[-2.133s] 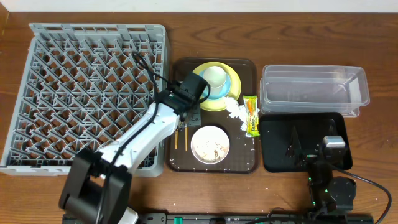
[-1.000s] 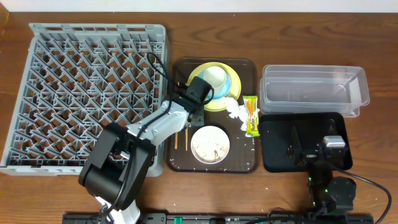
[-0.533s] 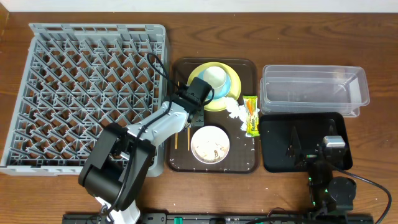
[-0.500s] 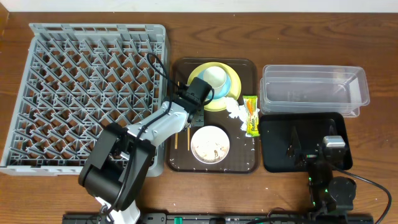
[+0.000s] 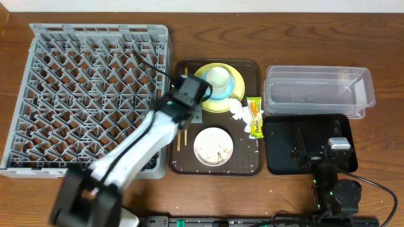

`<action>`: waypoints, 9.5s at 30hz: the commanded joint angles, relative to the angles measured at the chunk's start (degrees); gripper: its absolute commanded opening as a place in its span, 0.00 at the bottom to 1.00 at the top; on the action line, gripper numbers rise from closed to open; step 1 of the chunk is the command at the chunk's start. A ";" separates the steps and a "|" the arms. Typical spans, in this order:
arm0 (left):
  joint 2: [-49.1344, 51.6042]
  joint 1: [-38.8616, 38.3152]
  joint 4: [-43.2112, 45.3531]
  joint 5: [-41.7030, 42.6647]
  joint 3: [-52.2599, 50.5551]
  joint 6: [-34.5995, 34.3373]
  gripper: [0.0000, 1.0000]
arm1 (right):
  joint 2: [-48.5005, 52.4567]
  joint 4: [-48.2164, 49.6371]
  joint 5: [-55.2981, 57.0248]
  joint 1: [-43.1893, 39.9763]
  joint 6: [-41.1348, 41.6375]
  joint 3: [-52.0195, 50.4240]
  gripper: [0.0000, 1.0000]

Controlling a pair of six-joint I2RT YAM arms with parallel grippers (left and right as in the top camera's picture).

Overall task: Sort waste into correct bins and load items into the dishwasher
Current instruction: 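Grasp the chopstick with the left gripper and lift it, then insert the chopstick upright into the dish rack with the left gripper, then move the left gripper back to the second chopstick and grasp it, then carry the second chopstick into the dish rack with the left gripper, then reach the right gripper toward the white rice bowl on the tray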

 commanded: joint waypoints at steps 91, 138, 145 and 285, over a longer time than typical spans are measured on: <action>8.20 2.54 -5.66 7.87 -1.27 5.18 0.36 | -0.13 -0.26 0.33 0.17 0.74 -0.07 0.99; 18.67 2.54 -1.51 11.58 -1.77 2.97 0.08 | -0.13 -0.26 0.33 0.17 0.74 -0.07 0.99; 15.17 3.19 -3.56 11.50 2.14 3.08 0.07 | -0.13 -0.26 0.33 0.17 0.74 -0.07 0.99; -23.78 17.40 -42.40 14.78 2.99 7.69 0.93 | 76.35 -55.01 -23.80 16.87 14.21 62.49 0.99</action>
